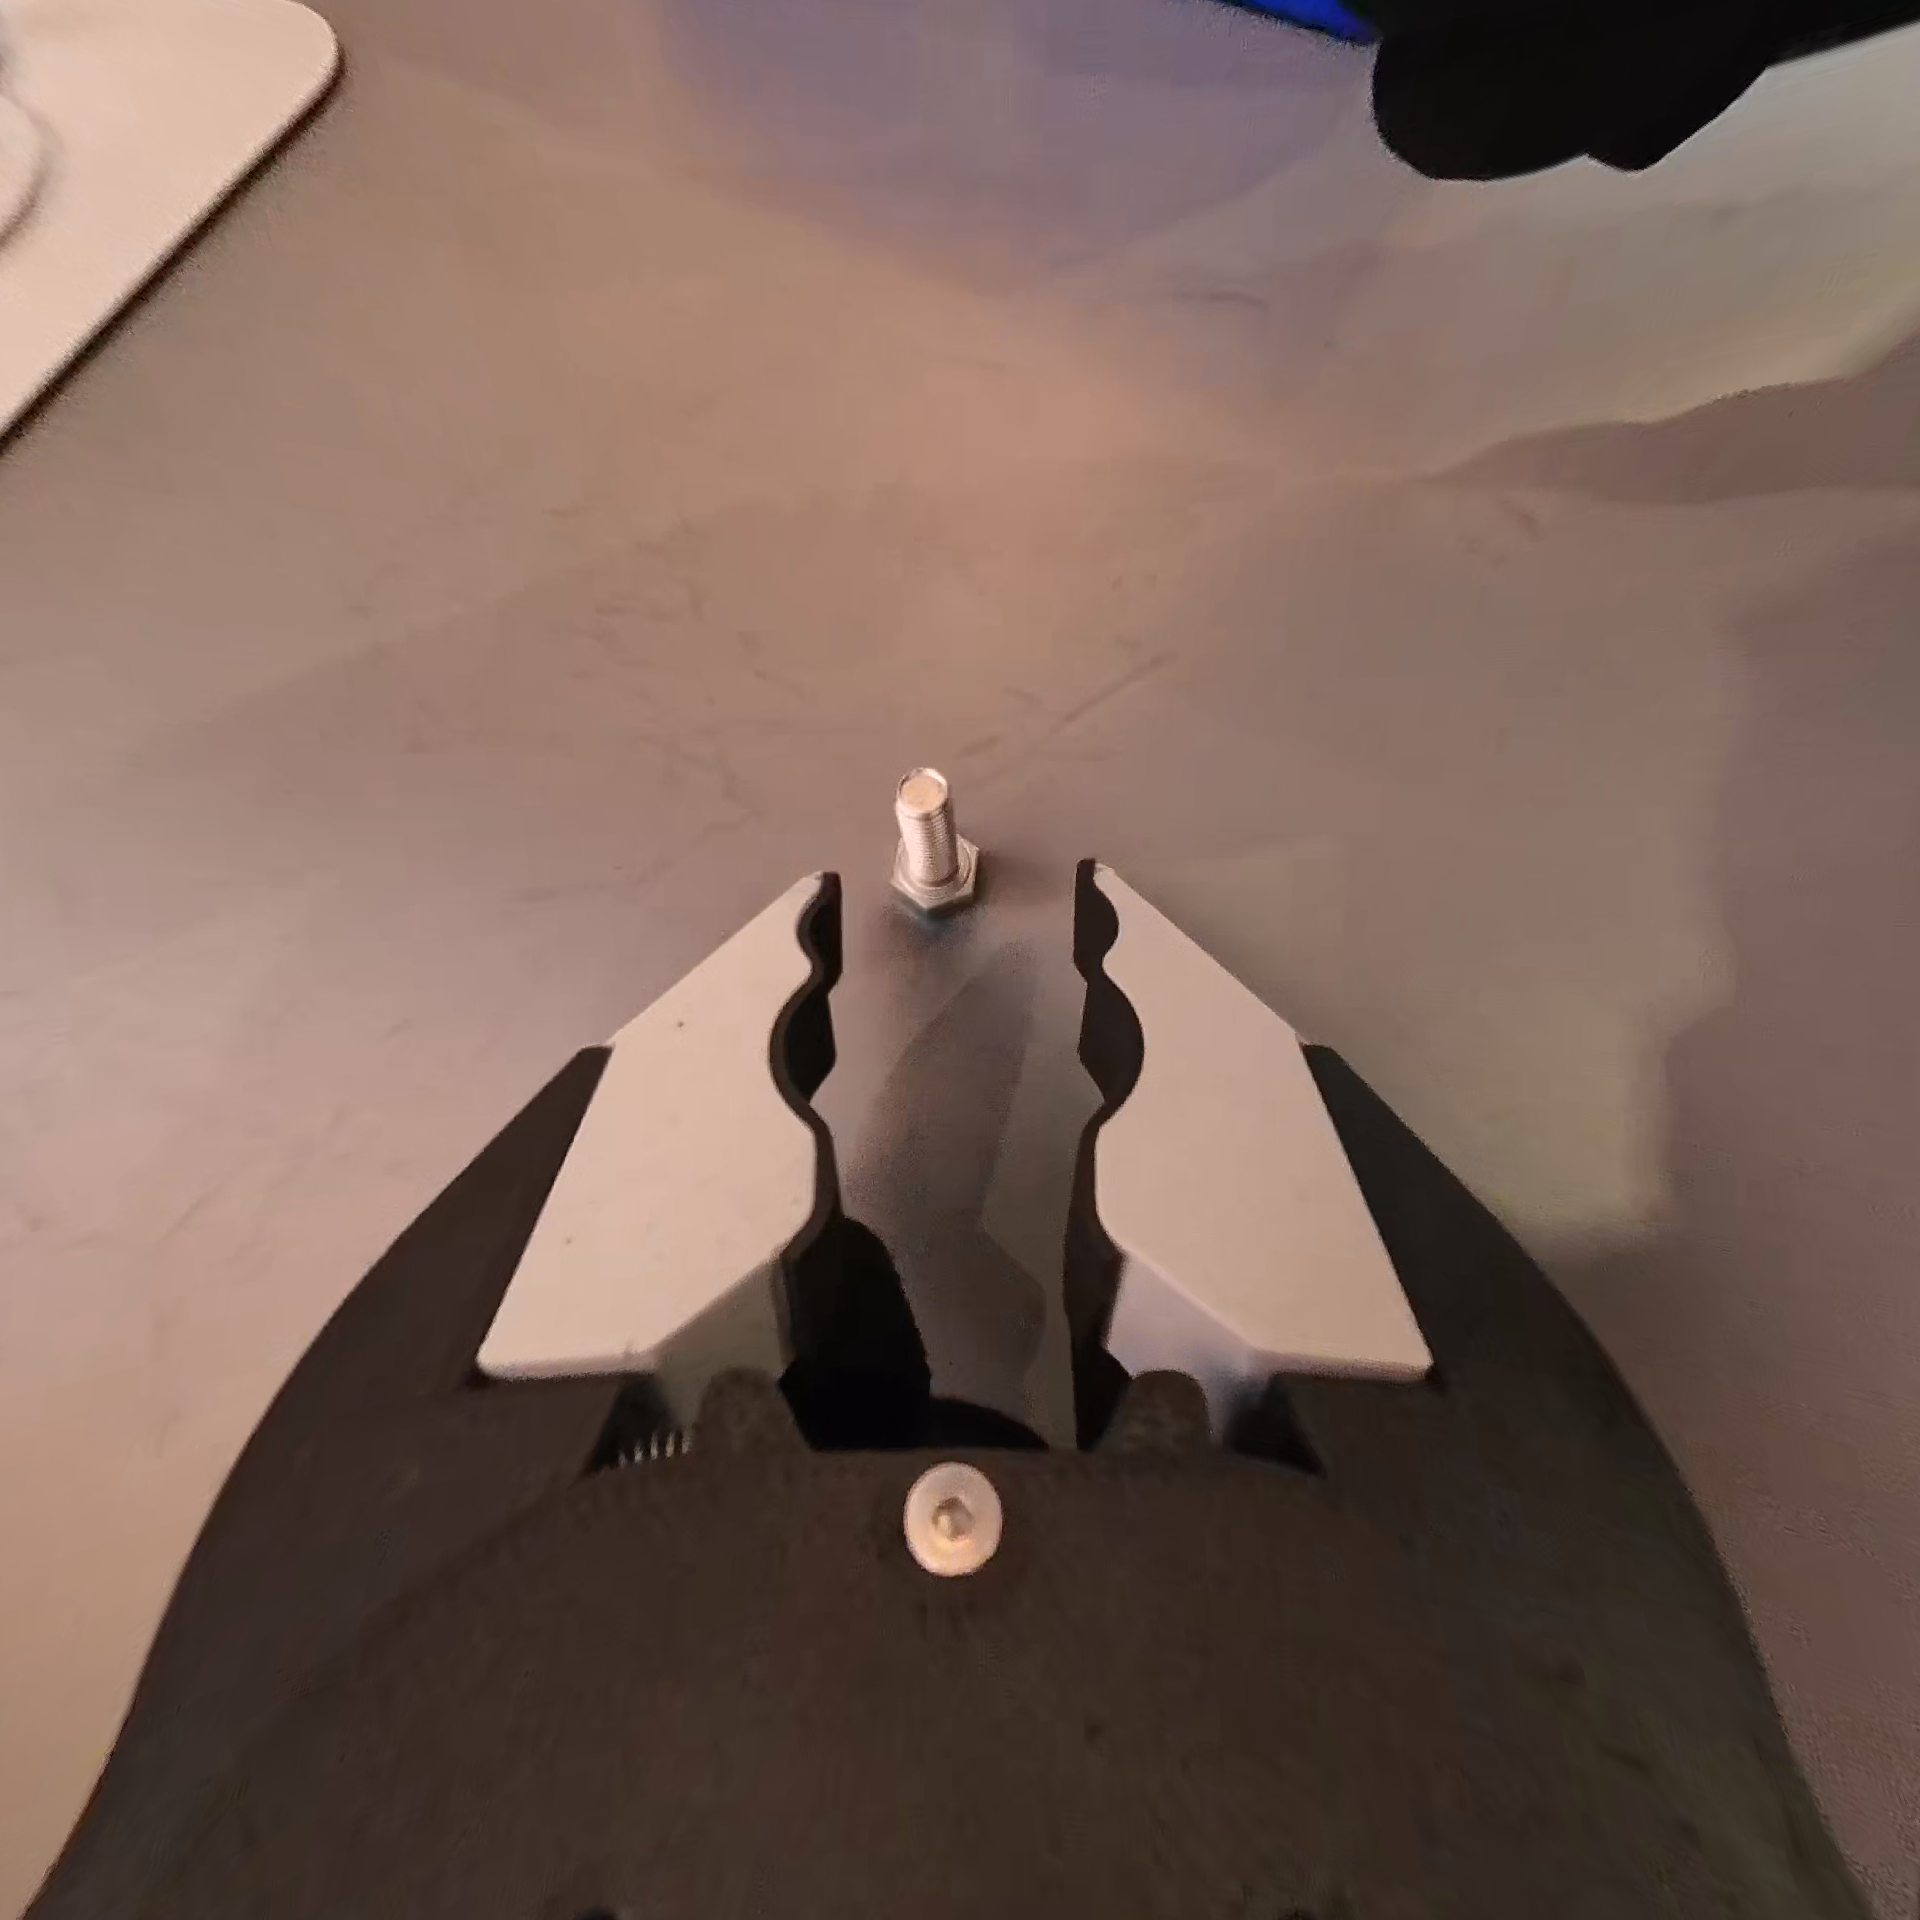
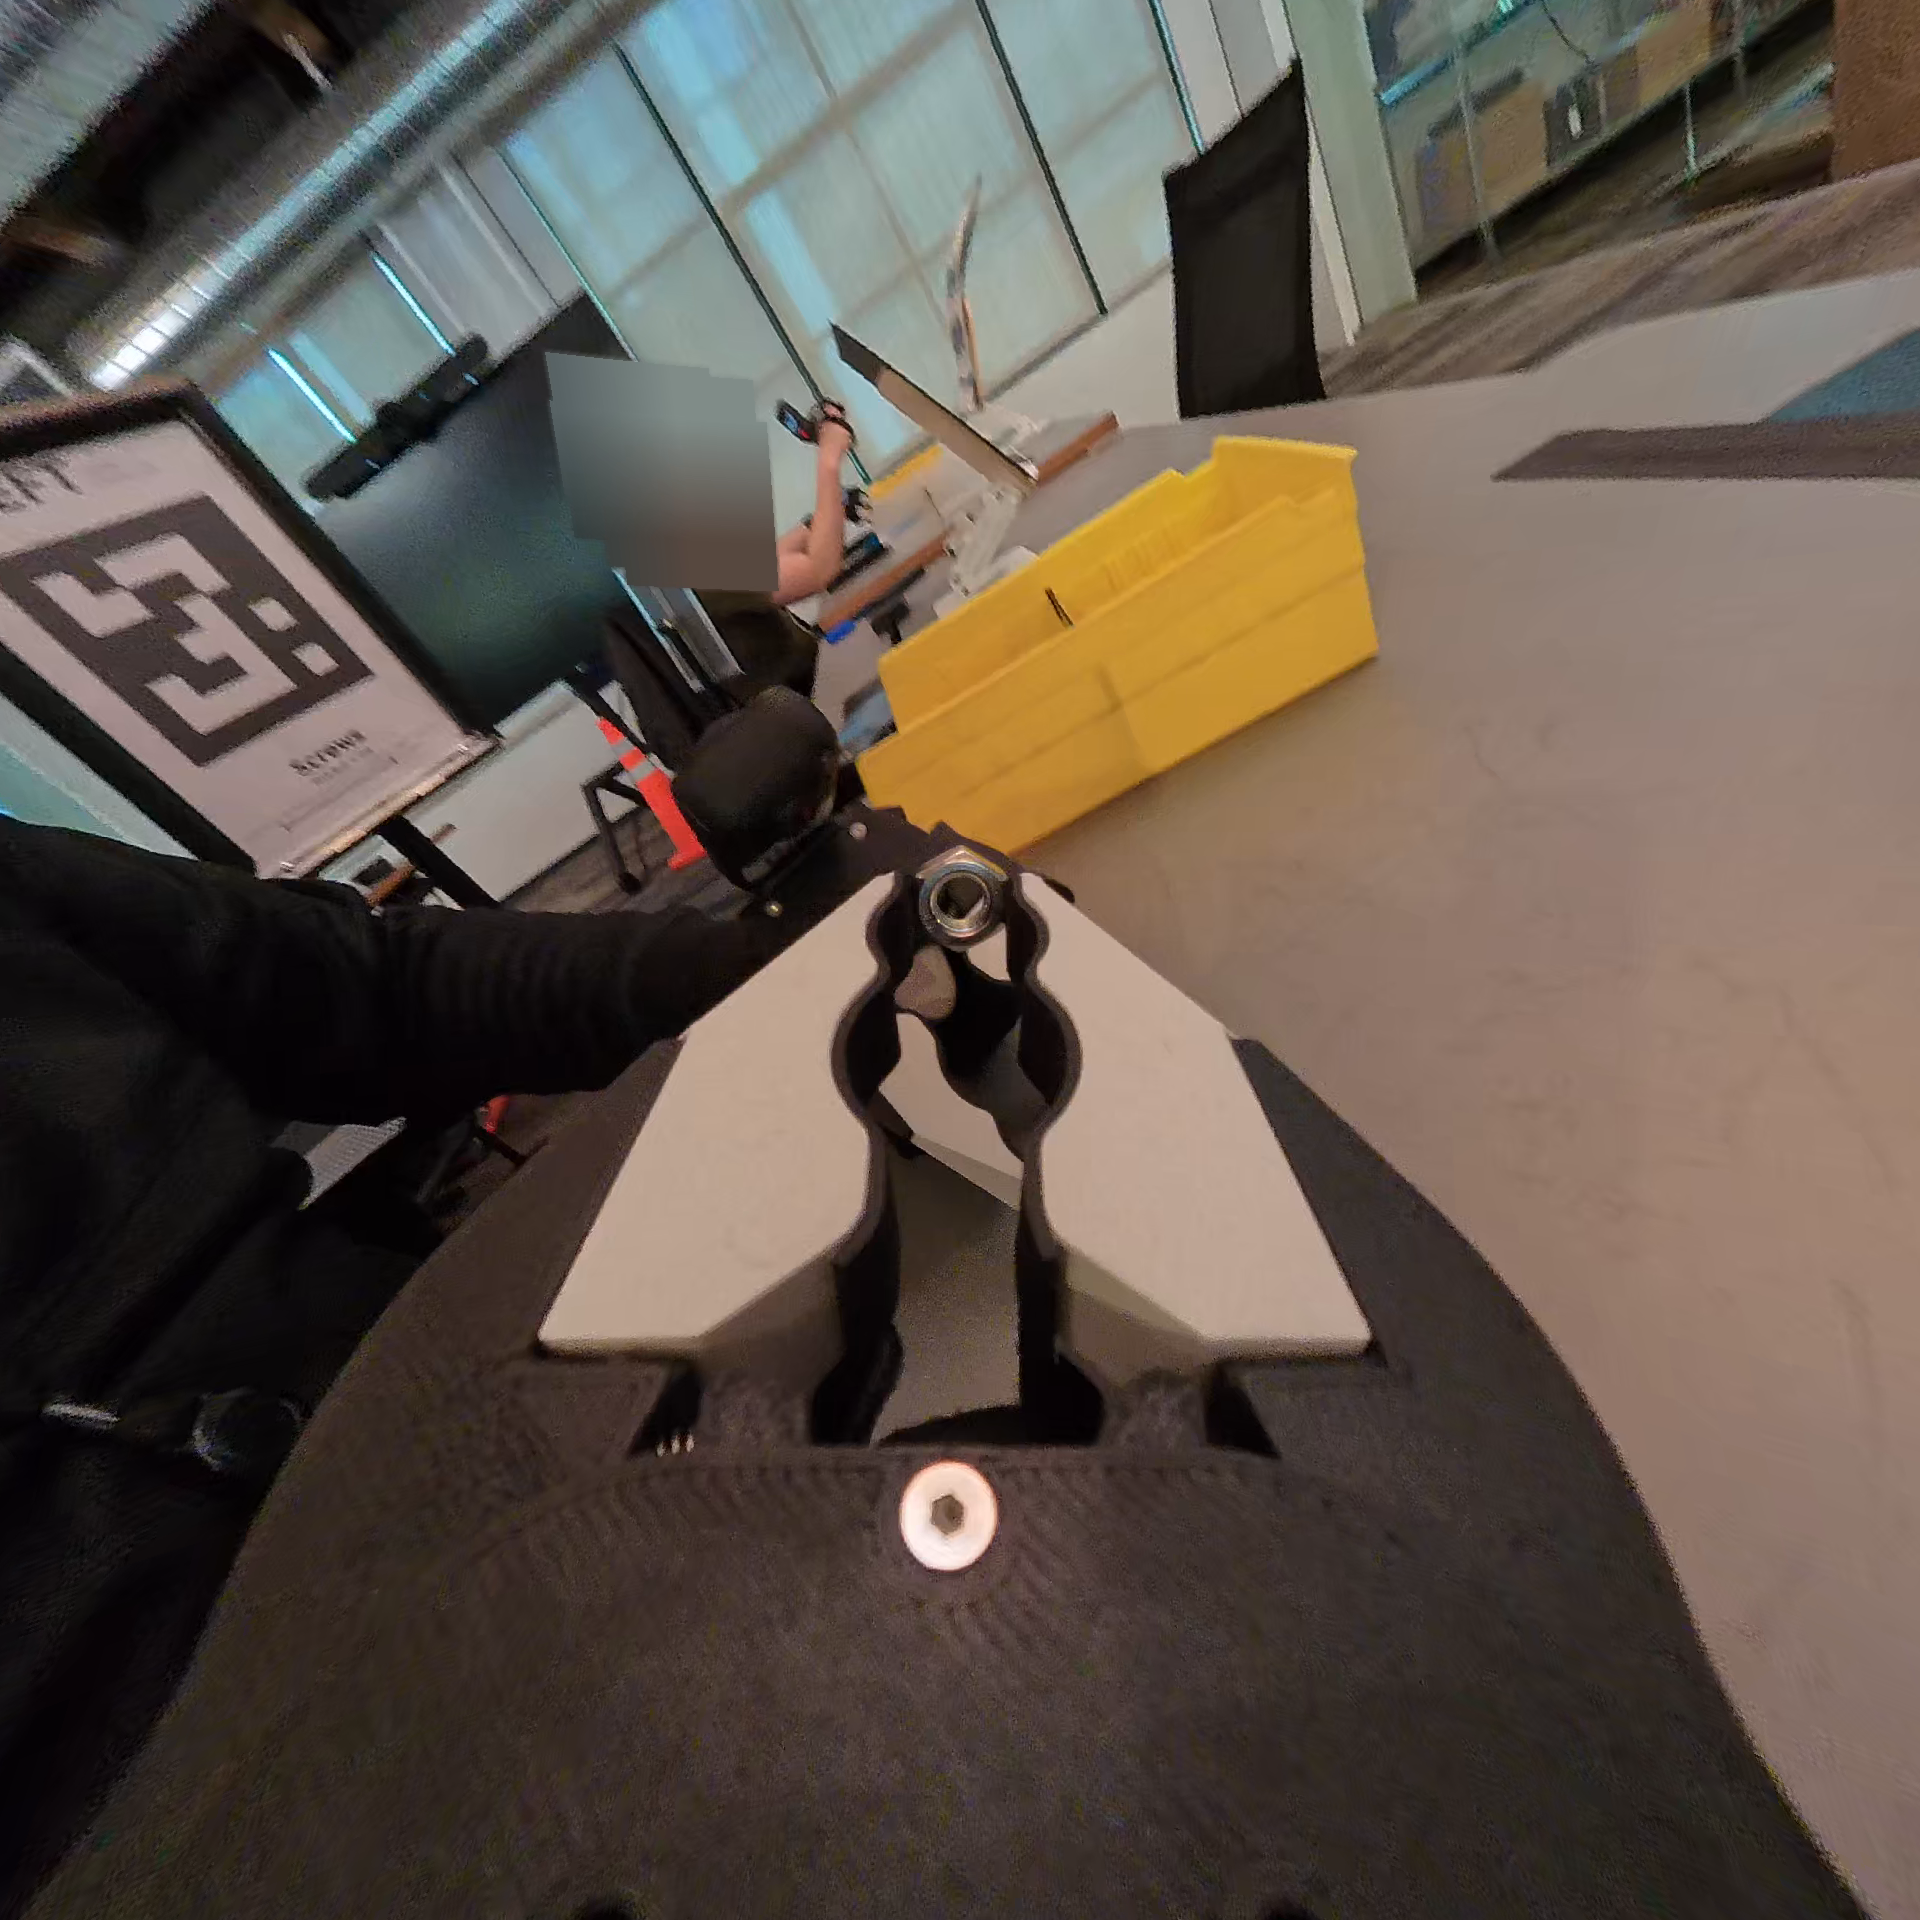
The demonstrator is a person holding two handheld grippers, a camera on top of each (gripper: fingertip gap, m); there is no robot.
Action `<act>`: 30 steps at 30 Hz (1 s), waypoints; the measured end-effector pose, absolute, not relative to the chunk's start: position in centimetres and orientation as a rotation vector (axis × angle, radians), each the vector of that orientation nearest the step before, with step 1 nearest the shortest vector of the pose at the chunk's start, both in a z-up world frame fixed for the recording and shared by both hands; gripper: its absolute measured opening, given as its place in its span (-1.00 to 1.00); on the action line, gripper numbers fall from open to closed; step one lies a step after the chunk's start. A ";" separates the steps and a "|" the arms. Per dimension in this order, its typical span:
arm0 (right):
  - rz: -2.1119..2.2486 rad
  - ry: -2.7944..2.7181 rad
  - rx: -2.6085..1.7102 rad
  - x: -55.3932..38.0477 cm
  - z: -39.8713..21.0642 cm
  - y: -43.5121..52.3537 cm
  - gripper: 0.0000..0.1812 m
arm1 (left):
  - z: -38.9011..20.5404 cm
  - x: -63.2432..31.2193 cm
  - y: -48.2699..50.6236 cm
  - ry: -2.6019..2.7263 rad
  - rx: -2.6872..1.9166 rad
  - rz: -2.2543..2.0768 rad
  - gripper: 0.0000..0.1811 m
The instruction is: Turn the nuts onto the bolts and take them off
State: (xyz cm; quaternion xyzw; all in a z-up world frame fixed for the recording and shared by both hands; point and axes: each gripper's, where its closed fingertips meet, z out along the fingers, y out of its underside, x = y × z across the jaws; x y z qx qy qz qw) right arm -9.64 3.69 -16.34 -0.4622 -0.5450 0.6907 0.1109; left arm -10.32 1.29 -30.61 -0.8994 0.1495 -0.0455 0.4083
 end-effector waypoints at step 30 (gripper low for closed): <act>0.951 -2.322 -1.399 -8.0 -28.8 3.6 -0.74 | -31.1 -10.0 2.1 0.436 -2.300 -0.079 -0.83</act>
